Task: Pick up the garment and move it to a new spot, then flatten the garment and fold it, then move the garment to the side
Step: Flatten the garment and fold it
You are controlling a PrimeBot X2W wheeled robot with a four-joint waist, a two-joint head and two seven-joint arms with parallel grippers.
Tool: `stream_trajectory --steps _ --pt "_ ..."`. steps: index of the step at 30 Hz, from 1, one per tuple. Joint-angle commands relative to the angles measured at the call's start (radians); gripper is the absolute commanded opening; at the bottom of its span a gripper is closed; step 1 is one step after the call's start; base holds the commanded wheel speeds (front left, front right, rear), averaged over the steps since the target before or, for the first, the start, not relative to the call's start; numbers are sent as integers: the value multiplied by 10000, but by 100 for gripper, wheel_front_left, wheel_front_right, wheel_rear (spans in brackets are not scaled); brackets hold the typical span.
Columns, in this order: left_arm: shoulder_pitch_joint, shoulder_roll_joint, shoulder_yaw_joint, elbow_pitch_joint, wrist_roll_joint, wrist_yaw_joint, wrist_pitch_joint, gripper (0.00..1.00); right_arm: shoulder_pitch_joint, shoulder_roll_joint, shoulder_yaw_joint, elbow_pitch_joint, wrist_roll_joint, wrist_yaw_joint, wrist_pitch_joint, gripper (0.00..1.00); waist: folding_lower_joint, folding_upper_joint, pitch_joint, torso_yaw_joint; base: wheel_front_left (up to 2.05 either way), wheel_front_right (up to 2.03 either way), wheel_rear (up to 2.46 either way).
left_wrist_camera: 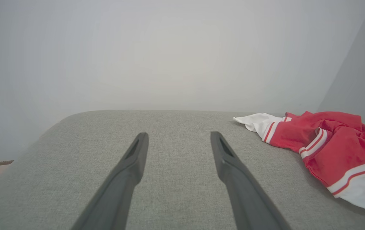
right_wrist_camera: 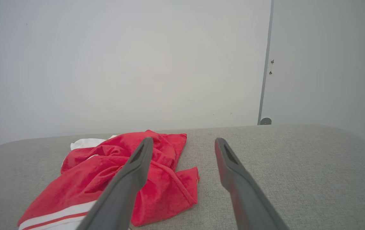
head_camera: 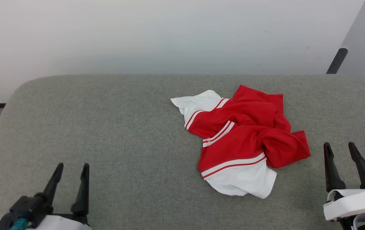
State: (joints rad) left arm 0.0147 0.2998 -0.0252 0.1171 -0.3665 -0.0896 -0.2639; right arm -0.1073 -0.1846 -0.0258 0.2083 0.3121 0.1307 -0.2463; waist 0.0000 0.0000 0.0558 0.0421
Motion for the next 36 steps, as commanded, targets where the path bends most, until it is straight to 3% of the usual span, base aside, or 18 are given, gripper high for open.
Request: stream_trajectory --steps 1,13,20,23,28,31,33,36 --pt "23 -46 57 21 98 -59 -4 100 98 22 -7 28 35 1 -30 100 0 0 -16 0 0 0 0" --pt "167 -290 227 101 238 -213 -2 100 96 -66 196 120 31 1 20 100 0 0 -49 3 0 0 0" --pt "-382 -102 -457 -43 -384 -356 568 100 -78 -87 184 21 -5 1 34 100 0 0 199 23 0 0 0" --pt "-1106 484 -1405 -449 -717 -405 1698 100 -137 -87 156 -16 -22 1 14 100 0 0 330 46 0 0 0" --pt "-3251 2133 -4475 -1657 -2119 -417 4534 100 -428 -52 178 -52 -33 1 -20 100 0 0 696 -52 0 0 0" --pt "-4808 2725 -6330 -2128 -3539 -413 6381 100 -680 -17 252 -15 -19 -1 -71 100 0 0 980 -190 0 0 0" --pt "-5936 2900 -7287 -2343 -4364 -411 7381 100 -893 -4 323 38 30 1 -98 100 0 0 1220 -338 0 0 0" --pt "-7312 2715 -8575 -2434 -5513 -411 8504 100 -1204 53 409 150 92 -1 -137 100 0 0 1584 -632 0 0 0"
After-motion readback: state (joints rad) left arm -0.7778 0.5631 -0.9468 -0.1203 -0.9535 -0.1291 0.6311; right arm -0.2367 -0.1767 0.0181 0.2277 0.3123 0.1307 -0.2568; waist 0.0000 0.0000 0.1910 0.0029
